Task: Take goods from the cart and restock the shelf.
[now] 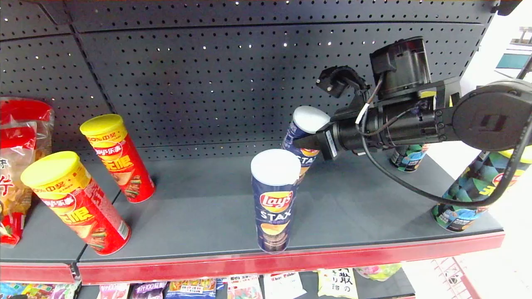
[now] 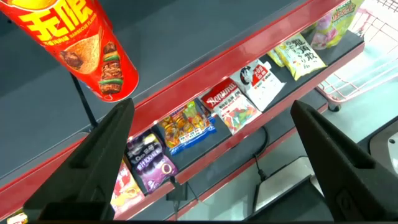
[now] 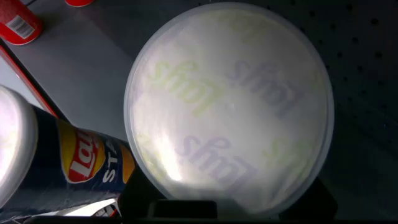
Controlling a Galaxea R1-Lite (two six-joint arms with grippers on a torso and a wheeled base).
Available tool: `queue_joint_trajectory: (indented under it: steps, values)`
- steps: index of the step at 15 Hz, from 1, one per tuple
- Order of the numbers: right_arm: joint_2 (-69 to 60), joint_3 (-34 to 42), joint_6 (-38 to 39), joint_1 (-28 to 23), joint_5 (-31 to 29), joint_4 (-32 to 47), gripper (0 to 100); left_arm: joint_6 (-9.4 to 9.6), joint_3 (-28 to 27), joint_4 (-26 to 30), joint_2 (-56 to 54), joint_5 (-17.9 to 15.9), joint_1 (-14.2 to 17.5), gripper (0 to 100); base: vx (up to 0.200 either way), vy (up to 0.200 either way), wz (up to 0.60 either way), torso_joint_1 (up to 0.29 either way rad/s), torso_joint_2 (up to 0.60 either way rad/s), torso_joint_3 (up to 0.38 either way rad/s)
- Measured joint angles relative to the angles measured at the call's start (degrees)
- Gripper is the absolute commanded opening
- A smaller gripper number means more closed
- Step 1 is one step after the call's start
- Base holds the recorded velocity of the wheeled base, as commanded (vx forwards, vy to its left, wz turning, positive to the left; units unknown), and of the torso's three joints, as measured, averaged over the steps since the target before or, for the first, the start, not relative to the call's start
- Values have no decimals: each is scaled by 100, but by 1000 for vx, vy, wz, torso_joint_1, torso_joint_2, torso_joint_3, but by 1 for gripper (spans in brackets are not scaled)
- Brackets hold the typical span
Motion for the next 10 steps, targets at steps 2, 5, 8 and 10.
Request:
queue_joint_trajectory:
  steps: [2,5,8,10]
  values:
    - [49,-11,0,35,1,0,0,0,9,0,0,0,-2,100,0,0,0,0,0,0]
    - [99,-11,0,72,1,-5,0,-2,13,-2,-2,-2,0,100,0,0,0,0,0,0]
    - [162,-35,0,80,1,-9,0,-2,66,-2,-24,0,0,100,0,0,0,0,0,0]
    - [201,-35,-2,79,-2,-9,0,-2,85,-2,-57,0,0,100,0,0,0,0,0,0]
